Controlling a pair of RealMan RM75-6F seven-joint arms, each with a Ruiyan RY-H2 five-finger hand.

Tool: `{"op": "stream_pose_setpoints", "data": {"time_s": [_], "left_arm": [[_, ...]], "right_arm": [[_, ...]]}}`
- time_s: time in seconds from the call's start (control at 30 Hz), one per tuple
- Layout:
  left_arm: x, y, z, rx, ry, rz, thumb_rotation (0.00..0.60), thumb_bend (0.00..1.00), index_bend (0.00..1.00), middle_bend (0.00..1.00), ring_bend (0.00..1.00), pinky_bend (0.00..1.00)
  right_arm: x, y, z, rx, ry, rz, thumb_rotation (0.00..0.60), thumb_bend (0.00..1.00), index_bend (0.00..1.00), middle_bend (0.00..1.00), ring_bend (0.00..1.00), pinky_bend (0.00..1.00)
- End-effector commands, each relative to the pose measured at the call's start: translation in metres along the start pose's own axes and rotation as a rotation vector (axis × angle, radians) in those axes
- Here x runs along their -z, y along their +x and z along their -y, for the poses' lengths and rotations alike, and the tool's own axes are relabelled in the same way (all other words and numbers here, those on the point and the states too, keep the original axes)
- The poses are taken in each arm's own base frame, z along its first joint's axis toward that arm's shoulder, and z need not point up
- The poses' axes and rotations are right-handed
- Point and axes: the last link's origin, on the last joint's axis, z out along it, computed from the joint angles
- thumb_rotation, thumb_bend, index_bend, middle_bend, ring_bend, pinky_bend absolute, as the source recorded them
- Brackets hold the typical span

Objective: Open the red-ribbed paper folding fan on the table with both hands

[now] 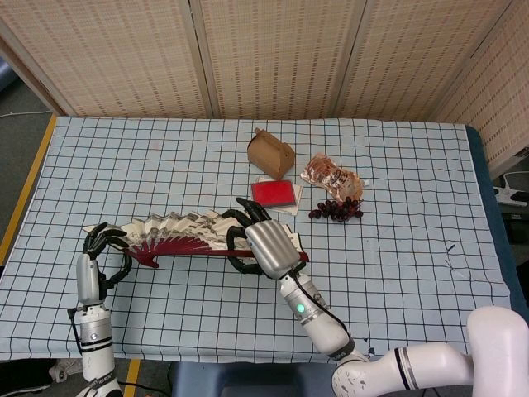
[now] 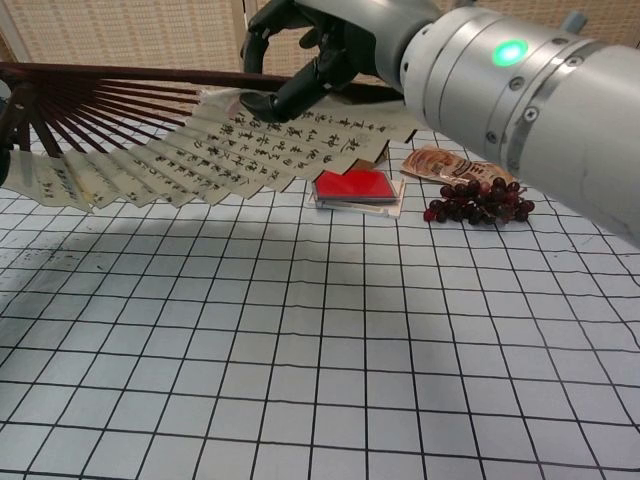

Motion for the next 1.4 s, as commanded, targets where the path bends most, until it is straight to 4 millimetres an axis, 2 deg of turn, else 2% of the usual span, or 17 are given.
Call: {"op": "stream_pose_setpoints", "data": {"time_s": [0.03, 0.33, 0.47, 0.57, 0.63, 0.7, 0.8, 0.87, 0.9, 0.97, 1.1, 1.13, 1.23, 1.4], "left_arm": [[0.004, -0.002, 0.002, -0.067, -0.054, 0.005, 0.6, 0.64, 0.6, 0.35, 0.13, 0.13], [0.017, -0.014, 0.025, -0.253, -0.093, 0.094, 0.6, 0.59, 0.41, 0.26, 0.07, 0.12], [0.024, -0.017, 0.035, -0.273, -0.092, 0.134, 0.6, 0.58, 0.36, 0.23, 0.05, 0.11], [0.032, -0.018, 0.04, -0.322, -0.122, 0.185, 0.6, 0.57, 0.24, 0.18, 0.03, 0.11], [0.037, -0.02, 0.045, -0.368, -0.133, 0.224, 0.6, 0.55, 0.08, 0.09, 0.0, 0.11], [0.04, -0.022, 0.048, -0.388, -0.13, 0.243, 0.6, 0.54, 0.01, 0.03, 0.0, 0.11], [0.04, -0.022, 0.05, -0.398, -0.127, 0.249, 0.6, 0.54, 0.0, 0.0, 0.0, 0.11], [0.042, -0.022, 0.056, -0.421, -0.107, 0.269, 0.6, 0.53, 0.0, 0.0, 0.0, 0.11], [0.042, -0.016, 0.063, -0.437, -0.084, 0.275, 0.6, 0.53, 0.0, 0.0, 0.0, 0.11], [0.042, -0.009, 0.066, -0.435, -0.082, 0.291, 0.6, 0.53, 0.0, 0.0, 0.0, 0.11], [0.042, 0.006, 0.065, -0.35, -0.059, 0.308, 0.6, 0.53, 0.0, 0.0, 0.0, 0.11], [0.043, 0.009, 0.062, -0.312, -0.052, 0.309, 0.6, 0.53, 0.0, 0.0, 0.0, 0.11], [0.044, 0.025, 0.05, -0.176, -0.021, 0.319, 0.6, 0.52, 0.0, 0.0, 0.0, 0.11], [0.043, 0.062, 0.032, -0.168, -0.033, 0.354, 0.6, 0.49, 0.0, 0.0, 0.0, 0.11]], "right_arm": [[0.008, 0.0, -0.004, 0.06, 0.02, -0.007, 0.6, 0.46, 0.77, 0.2, 0.0, 0.09], [0.031, -0.016, -0.021, 0.162, 0.054, 0.014, 0.6, 0.46, 0.77, 0.2, 0.0, 0.1], [0.046, -0.02, -0.026, 0.19, 0.067, 0.041, 0.6, 0.46, 0.76, 0.2, 0.0, 0.1], [0.058, -0.021, -0.03, 0.224, 0.078, 0.053, 0.6, 0.46, 0.75, 0.2, 0.0, 0.1], [0.066, -0.024, -0.036, 0.253, 0.077, 0.071, 0.6, 0.46, 0.73, 0.2, 0.0, 0.1], [0.072, -0.028, -0.04, 0.272, 0.071, 0.095, 0.6, 0.46, 0.71, 0.2, 0.0, 0.1], [0.074, -0.029, -0.042, 0.279, 0.066, 0.106, 0.6, 0.46, 0.68, 0.2, 0.0, 0.1], [0.082, -0.034, -0.051, 0.312, 0.048, 0.144, 0.6, 0.46, 0.64, 0.2, 0.0, 0.1], [0.095, -0.037, -0.065, 0.375, 0.021, 0.189, 0.6, 0.46, 0.61, 0.2, 0.0, 0.1], [0.109, -0.035, -0.077, 0.422, -0.002, 0.233, 0.6, 0.46, 0.49, 0.19, 0.0, 0.09], [0.127, -0.033, -0.097, 0.492, -0.05, 0.325, 0.6, 0.46, 0.06, 0.06, 0.0, 0.03], [0.13, -0.032, -0.101, 0.503, -0.063, 0.342, 0.6, 0.45, 0.01, 0.03, 0.0, 0.01], [0.139, -0.032, -0.114, 0.52, -0.109, 0.405, 0.6, 0.35, 0.0, 0.0, 0.0, 0.0], [0.153, -0.025, -0.133, 0.498, -0.185, 0.483, 0.6, 0.22, 0.0, 0.0, 0.0, 0.0]]}}
